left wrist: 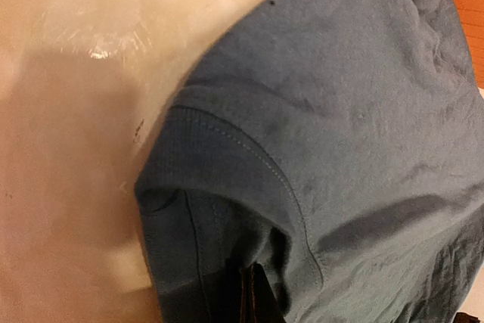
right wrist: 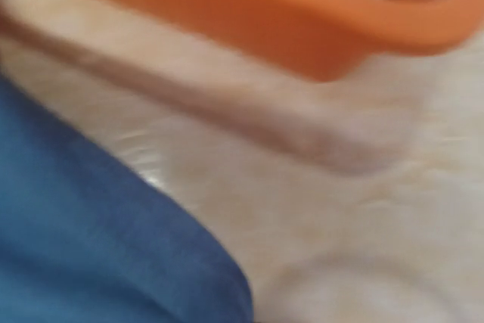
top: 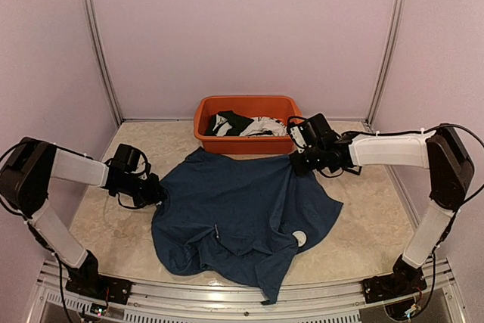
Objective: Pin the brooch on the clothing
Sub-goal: Flatten out the clothing with brooches at the center of the board.
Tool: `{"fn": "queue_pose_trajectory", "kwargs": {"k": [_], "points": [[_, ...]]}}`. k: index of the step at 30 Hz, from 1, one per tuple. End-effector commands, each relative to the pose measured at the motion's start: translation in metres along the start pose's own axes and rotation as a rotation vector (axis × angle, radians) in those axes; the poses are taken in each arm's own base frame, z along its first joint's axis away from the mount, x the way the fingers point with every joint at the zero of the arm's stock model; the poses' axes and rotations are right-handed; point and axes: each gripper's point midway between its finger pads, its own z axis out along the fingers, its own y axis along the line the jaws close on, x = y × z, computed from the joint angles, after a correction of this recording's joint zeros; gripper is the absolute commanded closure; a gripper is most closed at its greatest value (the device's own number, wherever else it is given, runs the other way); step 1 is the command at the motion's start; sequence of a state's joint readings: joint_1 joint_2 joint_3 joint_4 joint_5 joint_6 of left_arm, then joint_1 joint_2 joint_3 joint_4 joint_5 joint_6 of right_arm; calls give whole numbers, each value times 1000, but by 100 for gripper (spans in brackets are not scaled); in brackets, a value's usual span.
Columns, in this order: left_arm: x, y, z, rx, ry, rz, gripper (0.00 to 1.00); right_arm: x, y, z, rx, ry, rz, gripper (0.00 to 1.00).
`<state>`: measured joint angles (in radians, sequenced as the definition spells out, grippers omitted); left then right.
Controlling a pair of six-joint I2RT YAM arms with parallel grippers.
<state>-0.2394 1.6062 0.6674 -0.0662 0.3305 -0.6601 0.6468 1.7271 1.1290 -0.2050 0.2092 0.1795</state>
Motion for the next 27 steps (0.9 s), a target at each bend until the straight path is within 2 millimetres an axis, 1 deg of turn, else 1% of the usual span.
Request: {"fn": "queue_pose_trajectory", "kwargs": {"k": [1,4,5,7,9,11,12,13,15,16,17,20,21,23,24,27], "points": [[10,27,4,-102,79,-22,100,20,-48,0,291,97,-129,100],[-9,31,-1,-125,40,-22,100,20,-65,4,407,105,-168,100],[-13,34,-2,-132,31,-30,100,20,-69,7,433,109,-181,100],[-24,39,-5,-149,6,-38,100,21,-68,15,439,123,-204,99],[-30,43,-7,-150,-6,-60,100,22,-61,20,404,146,-210,85],[-34,41,-10,-134,-11,-82,99,24,-51,19,354,166,-199,71],[-35,38,-11,-124,-14,-85,86,24,-45,15,329,172,-191,63],[-35,35,-14,-114,-16,-91,70,24,-37,9,293,171,-180,55],[-40,28,-25,-99,-52,-93,46,25,-24,-6,238,172,-166,39],[-41,26,-31,-97,-70,-89,36,25,-19,-15,214,168,-153,33],[-45,19,-41,-85,-98,-78,30,28,-14,-24,188,170,-132,32],[-46,8,-61,-65,-137,-55,21,54,3,-47,56,195,-39,32],[-46,-1,-70,-41,-160,-42,19,60,9,-54,10,189,5,32],[-39,-14,-81,-10,-175,-20,15,78,14,-67,-52,179,96,30],[-33,-23,-87,11,-183,-2,13,85,14,-72,-63,172,143,30],[-9,-38,-87,45,-161,29,13,106,6,-80,-42,173,231,30]]}}
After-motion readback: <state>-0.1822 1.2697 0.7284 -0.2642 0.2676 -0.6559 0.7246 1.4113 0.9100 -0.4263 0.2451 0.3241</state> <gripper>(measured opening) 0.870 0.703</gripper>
